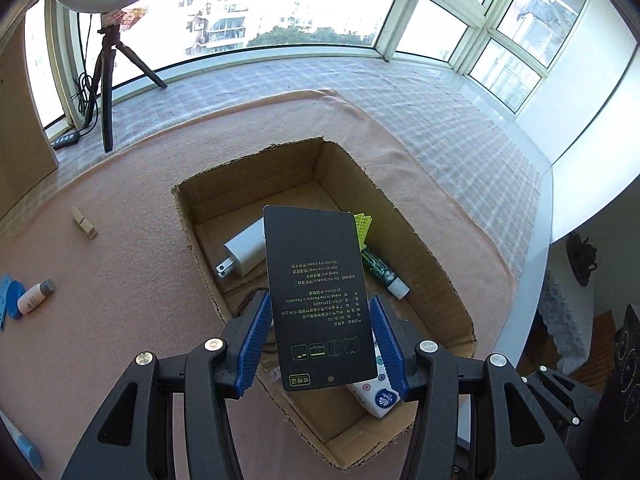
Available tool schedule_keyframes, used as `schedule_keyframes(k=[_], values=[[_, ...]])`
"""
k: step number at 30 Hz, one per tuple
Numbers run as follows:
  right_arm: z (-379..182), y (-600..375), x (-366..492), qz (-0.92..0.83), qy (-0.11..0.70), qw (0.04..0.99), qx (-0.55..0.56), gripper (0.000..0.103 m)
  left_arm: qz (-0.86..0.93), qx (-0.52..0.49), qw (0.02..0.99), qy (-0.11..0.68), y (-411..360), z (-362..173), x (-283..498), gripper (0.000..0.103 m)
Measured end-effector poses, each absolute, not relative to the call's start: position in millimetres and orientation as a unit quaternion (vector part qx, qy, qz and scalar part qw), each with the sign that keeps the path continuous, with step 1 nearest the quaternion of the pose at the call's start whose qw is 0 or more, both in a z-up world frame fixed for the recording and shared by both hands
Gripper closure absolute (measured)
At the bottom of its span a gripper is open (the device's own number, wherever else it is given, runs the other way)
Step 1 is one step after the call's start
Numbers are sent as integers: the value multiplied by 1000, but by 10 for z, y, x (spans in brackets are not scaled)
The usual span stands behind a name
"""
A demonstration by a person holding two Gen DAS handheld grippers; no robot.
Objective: Organize objects
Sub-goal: 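Carry the black card with the left tool into the box and release, then move both tools back to the blue phone stand and white lotion bottle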
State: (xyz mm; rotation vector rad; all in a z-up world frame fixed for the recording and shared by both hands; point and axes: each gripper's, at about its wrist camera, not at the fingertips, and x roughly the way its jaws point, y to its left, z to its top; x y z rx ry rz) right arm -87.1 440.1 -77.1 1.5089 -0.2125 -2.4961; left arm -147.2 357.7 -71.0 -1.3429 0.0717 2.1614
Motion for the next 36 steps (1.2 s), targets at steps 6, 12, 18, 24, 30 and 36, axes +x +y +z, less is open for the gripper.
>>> schedule_keyframes(k=[6, 12, 18, 24, 30, 36], values=[[-806, 4413, -890, -845, -70, 112, 518, 47, 810, -505, 298, 26, 3622, -675, -1470, 31], [-802, 4365, -897, -845, -66, 116, 518, 47, 810, -506, 295, 24, 3581, -679, -1485, 31], [-792, 4308, -905, -844, -63, 119, 519, 47, 815, -505, 285, 20, 3448, -662, -1532, 31], [-779, 4223, -917, -844, -58, 123, 519, 47, 820, -502, 275, 18, 3298, -634, -1554, 31], [-767, 4075, -935, -842, -49, 132, 520, 47, 824, -503, 259, 11, 3076, -618, -1587, 31], [-765, 3880, -963, -840, -40, 147, 521, 47, 830, -506, 233, 1, 2756, -633, -1635, 31]])
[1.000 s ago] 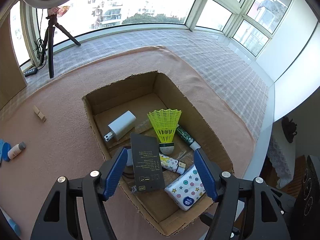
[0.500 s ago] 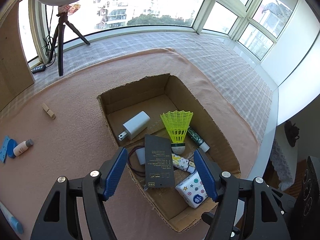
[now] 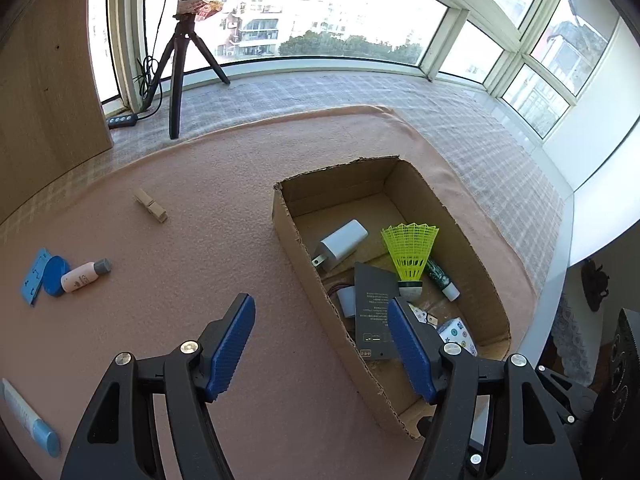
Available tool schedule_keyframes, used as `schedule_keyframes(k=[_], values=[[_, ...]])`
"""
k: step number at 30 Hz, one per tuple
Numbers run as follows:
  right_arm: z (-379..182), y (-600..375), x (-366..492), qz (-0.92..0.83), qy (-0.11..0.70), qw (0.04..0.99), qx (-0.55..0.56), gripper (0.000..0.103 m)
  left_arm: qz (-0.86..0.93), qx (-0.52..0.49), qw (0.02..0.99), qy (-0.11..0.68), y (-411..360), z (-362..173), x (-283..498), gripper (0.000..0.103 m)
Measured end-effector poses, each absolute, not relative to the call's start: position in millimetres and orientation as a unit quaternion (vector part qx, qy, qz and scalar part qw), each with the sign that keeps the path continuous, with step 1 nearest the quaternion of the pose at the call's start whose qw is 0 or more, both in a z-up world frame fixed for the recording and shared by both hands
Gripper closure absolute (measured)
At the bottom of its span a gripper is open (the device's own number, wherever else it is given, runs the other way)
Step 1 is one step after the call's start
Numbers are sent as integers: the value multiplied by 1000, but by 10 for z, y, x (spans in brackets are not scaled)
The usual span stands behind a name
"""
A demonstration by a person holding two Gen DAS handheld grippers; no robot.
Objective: Organize objects
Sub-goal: 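Move both tools back to the blue phone stand and white lotion bottle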
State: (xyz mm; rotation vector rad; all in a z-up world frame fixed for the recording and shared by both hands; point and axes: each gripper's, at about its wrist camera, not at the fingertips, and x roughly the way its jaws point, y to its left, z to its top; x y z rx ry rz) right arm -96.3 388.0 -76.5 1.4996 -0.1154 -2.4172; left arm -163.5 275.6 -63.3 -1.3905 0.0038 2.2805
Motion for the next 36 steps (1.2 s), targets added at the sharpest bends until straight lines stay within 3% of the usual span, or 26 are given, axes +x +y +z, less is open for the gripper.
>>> schedule_keyframes(k=[24, 36], values=[[-726, 2828, -1346, -828, -3, 213, 519, 46, 835, -536, 97, -77, 797, -942, -1863, 31], [-679, 2106, -1976, -806, -4, 258, 532, 46, 830, -546, 12, -111, -353, -1115, -2419, 32]])
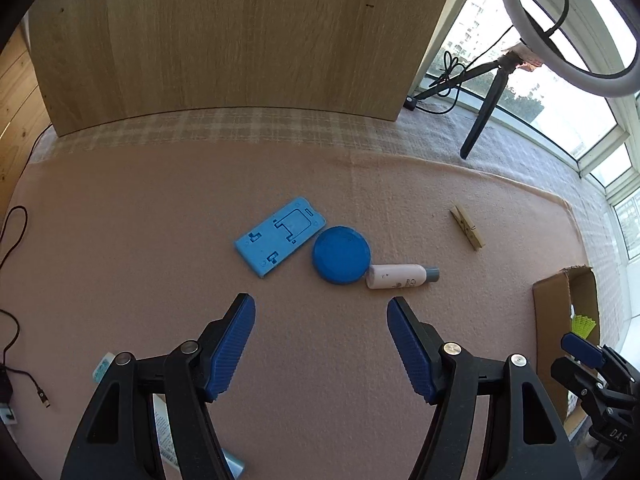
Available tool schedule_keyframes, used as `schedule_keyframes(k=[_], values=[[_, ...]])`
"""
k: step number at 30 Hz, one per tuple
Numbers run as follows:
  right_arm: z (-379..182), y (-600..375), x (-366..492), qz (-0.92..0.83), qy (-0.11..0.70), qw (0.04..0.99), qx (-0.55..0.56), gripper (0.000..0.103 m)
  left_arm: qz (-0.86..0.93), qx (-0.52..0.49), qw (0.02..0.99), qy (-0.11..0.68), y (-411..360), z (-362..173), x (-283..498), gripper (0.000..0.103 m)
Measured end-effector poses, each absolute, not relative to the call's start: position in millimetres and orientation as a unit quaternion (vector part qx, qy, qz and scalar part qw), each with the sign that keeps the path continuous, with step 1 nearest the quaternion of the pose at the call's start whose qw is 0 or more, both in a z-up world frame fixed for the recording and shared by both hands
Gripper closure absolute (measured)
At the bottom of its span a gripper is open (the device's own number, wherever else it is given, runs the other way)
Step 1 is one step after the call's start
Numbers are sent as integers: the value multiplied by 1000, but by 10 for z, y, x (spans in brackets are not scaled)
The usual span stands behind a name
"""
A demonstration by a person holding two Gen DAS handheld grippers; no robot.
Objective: Organize objects
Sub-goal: 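Move both tools back to the blue phone stand and white lotion bottle, then grasp the blue phone stand with the left tool while the right tool grasps the white bottle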
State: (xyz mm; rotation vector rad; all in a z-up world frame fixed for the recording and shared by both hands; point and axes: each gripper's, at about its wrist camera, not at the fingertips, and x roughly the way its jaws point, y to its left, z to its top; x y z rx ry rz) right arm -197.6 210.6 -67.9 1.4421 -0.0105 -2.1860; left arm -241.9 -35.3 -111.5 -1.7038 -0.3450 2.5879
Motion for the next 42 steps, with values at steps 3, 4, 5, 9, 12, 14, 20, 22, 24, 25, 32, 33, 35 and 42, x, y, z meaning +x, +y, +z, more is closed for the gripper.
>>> schedule_keyframes(k=[3, 4, 5, 9, 12, 14, 20, 22, 24, 25, 32, 33, 35, 42], values=[[-726, 1912, -2128, -797, -7, 268, 542, 46, 824, -552, -4, -127, -555, -1179, -2634, 32], [-755, 1848, -2176, -793, -8, 270, 546, 46, 822, -554, -10, -134, -619, -1209, -2702, 32], [-782, 1783, -2229, -789, -9, 274, 550, 46, 819, -556, -13, -140, -674, -1242, -2768, 33], [-885, 1558, -2442, -773, -27, 284, 567, 46, 810, -564, -19, -162, -804, -1374, -2969, 35], [-966, 1409, -2585, -763, -37, 287, 578, 46, 803, -566, -22, -184, -871, -1465, -3092, 39], [-1031, 1315, -2676, -757, -39, 286, 587, 46, 798, -568, -24, -201, -917, -1540, -3171, 41], [-1242, 1111, -2882, -735, -58, 288, 612, 47, 781, -575, -32, -243, -1033, -1769, -3351, 53], [-1292, 1049, -2913, -731, -57, 290, 615, 47, 779, -577, -29, -245, -1013, -1810, -3397, 55], [-1349, 988, -2924, -727, -54, 292, 619, 47, 778, -579, -23, -242, -973, -1843, -3429, 56], [-1373, 958, -2928, -725, -53, 295, 620, 47, 778, -580, -20, -239, -933, -1858, -3442, 57], [-1472, 783, -2868, -722, -19, 307, 620, 48, 787, -585, 6, -194, -608, -1855, -3469, 57], [-1475, 774, -2850, -723, -12, 307, 618, 49, 790, -586, 10, -181, -531, -1849, -3466, 57], [-1483, 773, -2833, -726, 4, 307, 615, 52, 791, -588, 19, -166, -408, -1847, -3451, 57], [-1586, 853, -2672, -729, 46, 300, 614, 77, 801, -591, 36, -91, 12, -1849, -3354, 57]])
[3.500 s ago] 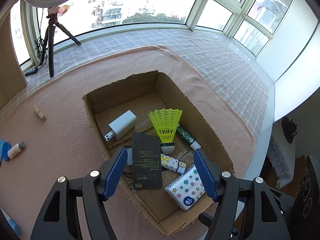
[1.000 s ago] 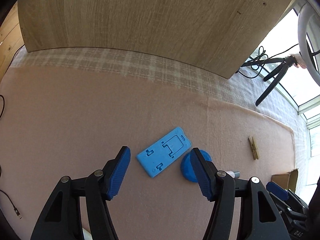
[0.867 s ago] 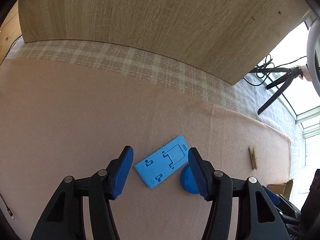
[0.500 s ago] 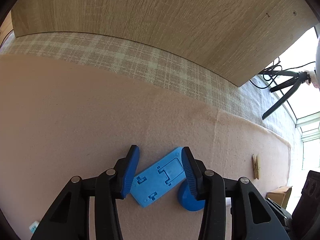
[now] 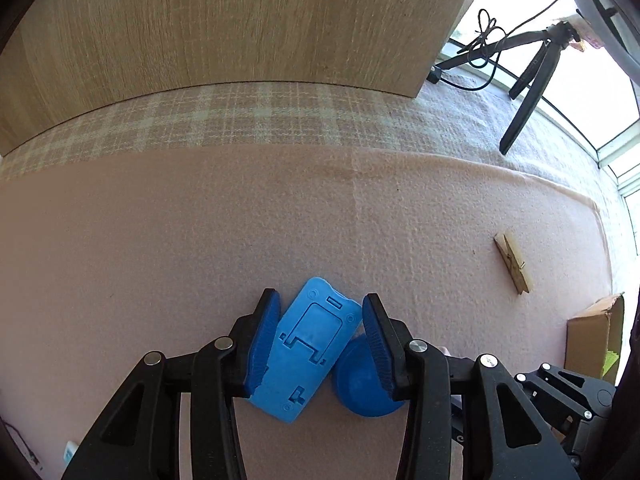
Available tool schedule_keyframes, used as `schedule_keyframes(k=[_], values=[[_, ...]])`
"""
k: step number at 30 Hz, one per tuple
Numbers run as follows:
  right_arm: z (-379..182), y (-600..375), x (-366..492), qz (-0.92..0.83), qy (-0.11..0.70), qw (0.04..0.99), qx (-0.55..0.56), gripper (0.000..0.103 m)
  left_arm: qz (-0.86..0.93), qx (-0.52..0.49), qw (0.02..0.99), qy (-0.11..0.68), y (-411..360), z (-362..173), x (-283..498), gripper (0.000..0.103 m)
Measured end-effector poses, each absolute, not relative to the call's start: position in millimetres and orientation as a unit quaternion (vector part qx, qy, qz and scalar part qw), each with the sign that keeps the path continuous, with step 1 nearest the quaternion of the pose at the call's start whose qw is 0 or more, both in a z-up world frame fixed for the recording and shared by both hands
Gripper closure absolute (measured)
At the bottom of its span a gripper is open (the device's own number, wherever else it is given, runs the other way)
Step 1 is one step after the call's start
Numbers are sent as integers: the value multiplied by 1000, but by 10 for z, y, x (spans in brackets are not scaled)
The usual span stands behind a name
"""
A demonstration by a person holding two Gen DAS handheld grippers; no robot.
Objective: Organize objects
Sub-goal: 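Grasp the blue phone stand with the left tool while the right tool grasps the white bottle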
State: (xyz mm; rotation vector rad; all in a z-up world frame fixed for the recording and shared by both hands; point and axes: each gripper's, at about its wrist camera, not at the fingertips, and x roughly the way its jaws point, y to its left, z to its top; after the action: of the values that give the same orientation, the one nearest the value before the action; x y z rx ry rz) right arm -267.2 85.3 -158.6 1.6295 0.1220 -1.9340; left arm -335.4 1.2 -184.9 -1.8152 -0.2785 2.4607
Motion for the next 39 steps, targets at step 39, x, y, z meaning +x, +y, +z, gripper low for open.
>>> schedule_keyframes(k=[39], values=[[-1555, 1895, -1707, -750, 84, 276, 596, 84, 821, -566, 57, -36, 460, -1788, -1705, 58]])
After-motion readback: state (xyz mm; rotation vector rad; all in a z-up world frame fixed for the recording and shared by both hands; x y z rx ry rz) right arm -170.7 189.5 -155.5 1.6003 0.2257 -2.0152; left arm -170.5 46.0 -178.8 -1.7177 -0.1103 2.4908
